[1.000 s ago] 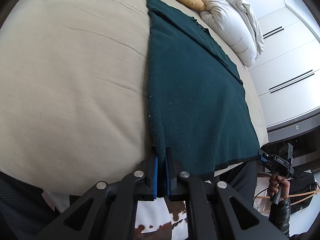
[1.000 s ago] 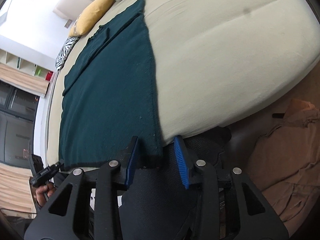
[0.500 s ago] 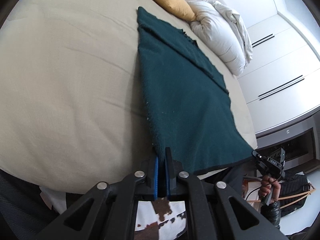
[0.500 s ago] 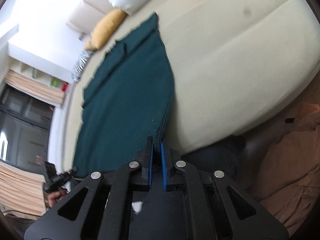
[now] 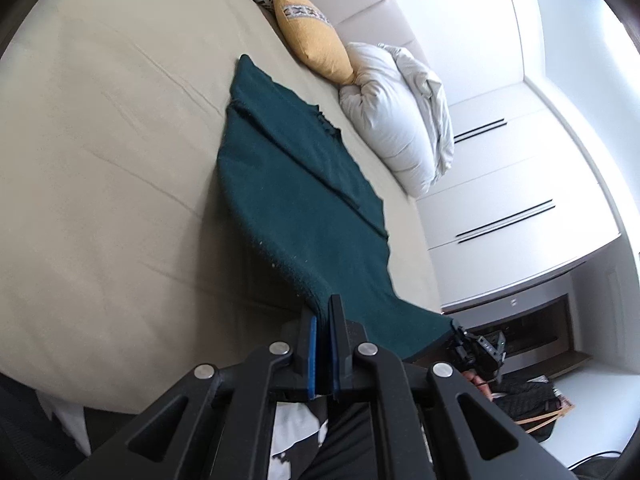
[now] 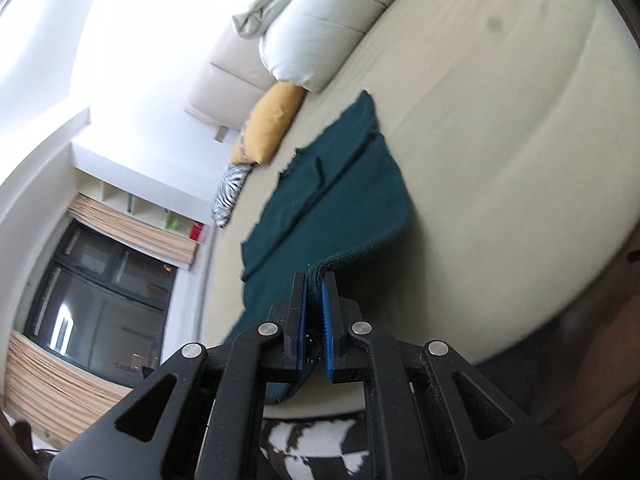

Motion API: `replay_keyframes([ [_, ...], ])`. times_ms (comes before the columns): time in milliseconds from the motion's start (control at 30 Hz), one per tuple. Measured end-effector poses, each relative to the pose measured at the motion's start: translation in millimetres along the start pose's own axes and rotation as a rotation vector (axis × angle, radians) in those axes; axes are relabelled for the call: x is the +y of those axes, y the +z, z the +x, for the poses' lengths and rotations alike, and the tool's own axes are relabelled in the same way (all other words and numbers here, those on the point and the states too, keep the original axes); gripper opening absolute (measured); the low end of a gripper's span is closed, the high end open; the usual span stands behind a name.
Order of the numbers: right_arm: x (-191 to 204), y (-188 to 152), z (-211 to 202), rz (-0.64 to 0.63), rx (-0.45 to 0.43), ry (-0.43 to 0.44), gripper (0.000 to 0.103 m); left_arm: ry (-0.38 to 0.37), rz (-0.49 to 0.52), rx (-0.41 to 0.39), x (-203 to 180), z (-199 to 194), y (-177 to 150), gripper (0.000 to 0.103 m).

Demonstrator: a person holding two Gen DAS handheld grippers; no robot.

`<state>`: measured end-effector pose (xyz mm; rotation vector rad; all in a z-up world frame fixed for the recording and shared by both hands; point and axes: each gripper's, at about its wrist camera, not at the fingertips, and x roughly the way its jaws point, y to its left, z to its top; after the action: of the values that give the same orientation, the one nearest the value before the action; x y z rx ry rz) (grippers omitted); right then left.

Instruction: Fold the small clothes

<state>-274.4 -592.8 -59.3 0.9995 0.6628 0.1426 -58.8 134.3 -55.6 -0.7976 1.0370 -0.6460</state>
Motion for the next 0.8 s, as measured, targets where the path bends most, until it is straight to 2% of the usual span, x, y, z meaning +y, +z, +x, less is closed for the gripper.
replay_keyframes([
  [133,14.1,19.7,10.5,0.003,-0.036,0.046,0.006,-0.031,-0.021,-0.034,-1.6,-0.8,18.7,0.006],
  [400,40.4,68.1,43.9,0.005,-0.083,0.083,0.006,-0.074,-0.034,-0.096,-8.1,9.0,72.1,0.006],
  [800,56.6,165.3,136.6,0.035,-0.166,0.024,0.006,-0.070,-0.042,-0.152,-6.0,54.5,177.1,0.006],
])
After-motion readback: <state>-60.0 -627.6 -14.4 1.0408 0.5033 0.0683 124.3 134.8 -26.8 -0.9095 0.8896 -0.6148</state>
